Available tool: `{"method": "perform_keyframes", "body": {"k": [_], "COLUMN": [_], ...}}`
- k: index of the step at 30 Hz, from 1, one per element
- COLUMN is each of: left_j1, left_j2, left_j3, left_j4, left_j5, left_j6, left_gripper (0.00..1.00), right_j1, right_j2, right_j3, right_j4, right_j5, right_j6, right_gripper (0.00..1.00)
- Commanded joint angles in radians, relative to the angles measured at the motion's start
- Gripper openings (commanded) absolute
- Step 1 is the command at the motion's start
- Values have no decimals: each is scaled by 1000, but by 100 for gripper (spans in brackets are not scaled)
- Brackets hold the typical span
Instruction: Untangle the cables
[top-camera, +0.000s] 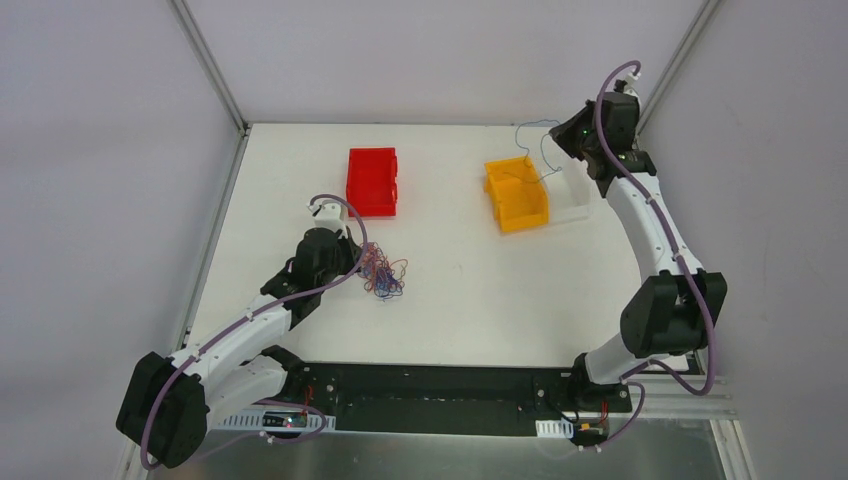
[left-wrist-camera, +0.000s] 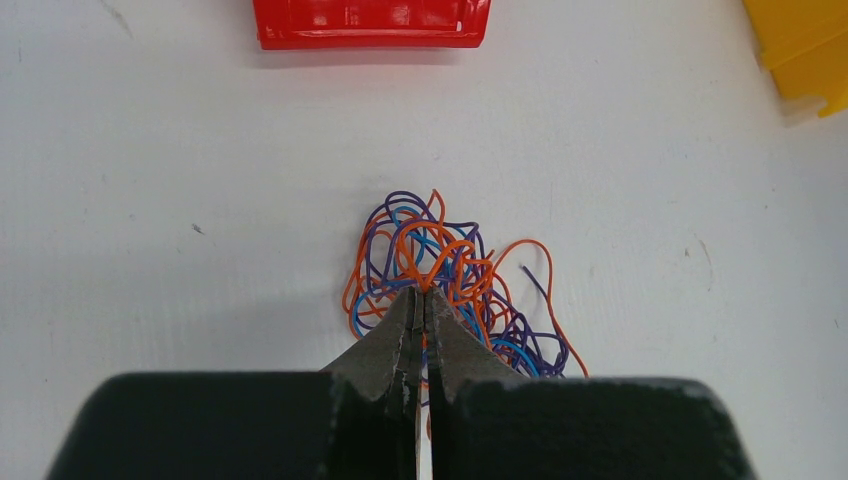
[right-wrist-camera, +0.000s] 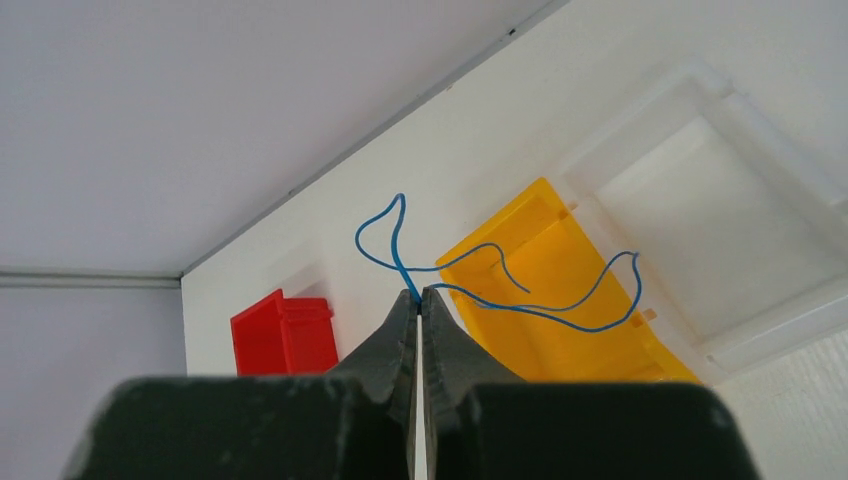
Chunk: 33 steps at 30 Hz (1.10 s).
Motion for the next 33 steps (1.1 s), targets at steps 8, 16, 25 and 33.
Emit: {"method": "perform_keyframes", "body": {"k": [8,16,25,33], "left_j1": [-5,-5,-5,-5], "left_j2": [11,11,15,14], "left_j3": [7,7,9,9], "left_j4": [37,35,34,34], "left_j5": [11,1,-7,-9], "left_j6": [14,19,19,19], "left_gripper": [0,0,0,0], "right_j1": [-145,-164,-168,-172], "right_j2": [1,21,72,138], "right_j3": [99,87,-6,-86], "right_j4": [67,75,137,204], "right_j5": [-63,-6,45,13], "right_j6": [69,85,116,184], "right_gripper": [0,0,0,0]}}
